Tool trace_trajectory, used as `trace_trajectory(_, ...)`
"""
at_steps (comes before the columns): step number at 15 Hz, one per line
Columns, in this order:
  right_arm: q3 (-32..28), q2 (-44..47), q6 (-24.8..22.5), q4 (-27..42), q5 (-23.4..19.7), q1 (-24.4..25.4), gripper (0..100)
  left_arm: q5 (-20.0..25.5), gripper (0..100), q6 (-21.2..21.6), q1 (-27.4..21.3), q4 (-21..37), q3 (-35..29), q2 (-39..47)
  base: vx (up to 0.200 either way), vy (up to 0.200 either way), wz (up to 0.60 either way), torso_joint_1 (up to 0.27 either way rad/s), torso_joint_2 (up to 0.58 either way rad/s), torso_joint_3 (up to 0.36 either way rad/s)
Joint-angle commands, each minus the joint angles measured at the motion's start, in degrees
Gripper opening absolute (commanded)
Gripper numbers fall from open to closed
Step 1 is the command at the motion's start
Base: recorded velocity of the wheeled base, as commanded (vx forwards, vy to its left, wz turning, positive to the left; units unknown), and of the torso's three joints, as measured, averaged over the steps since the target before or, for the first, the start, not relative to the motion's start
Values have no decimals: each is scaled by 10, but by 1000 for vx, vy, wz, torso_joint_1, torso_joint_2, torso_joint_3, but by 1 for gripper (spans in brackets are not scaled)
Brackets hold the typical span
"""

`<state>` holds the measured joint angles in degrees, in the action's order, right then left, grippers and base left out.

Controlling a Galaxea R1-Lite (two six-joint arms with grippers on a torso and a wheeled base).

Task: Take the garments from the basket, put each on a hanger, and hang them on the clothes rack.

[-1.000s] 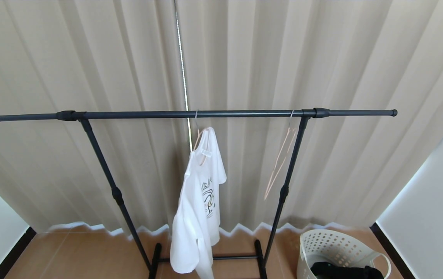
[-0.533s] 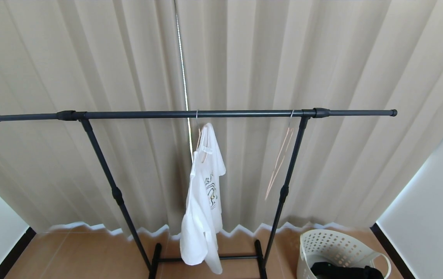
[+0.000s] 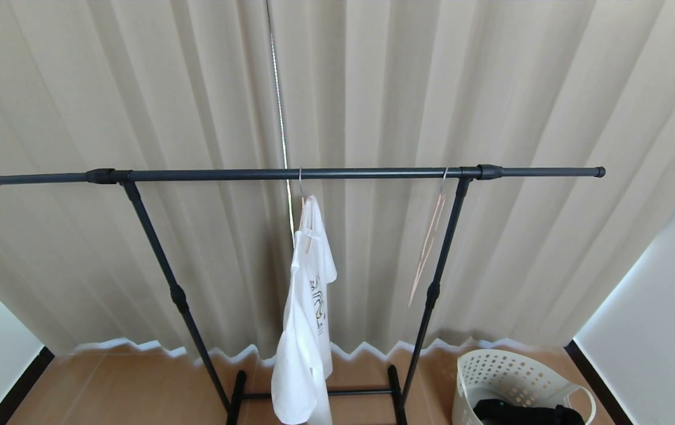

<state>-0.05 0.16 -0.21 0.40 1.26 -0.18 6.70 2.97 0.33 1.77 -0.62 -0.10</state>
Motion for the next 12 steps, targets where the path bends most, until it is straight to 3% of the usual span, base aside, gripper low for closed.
trace_trajectory(1,-1,0,5,-1,-7,1,100,2,100,3,0,0,0,1,0,0,0,0,0,0)
trace_trajectory(12,-2,0,8,-1,-7,2,100,2,100,-1,-1,0,0,1,0,0,0,-98,223,119)
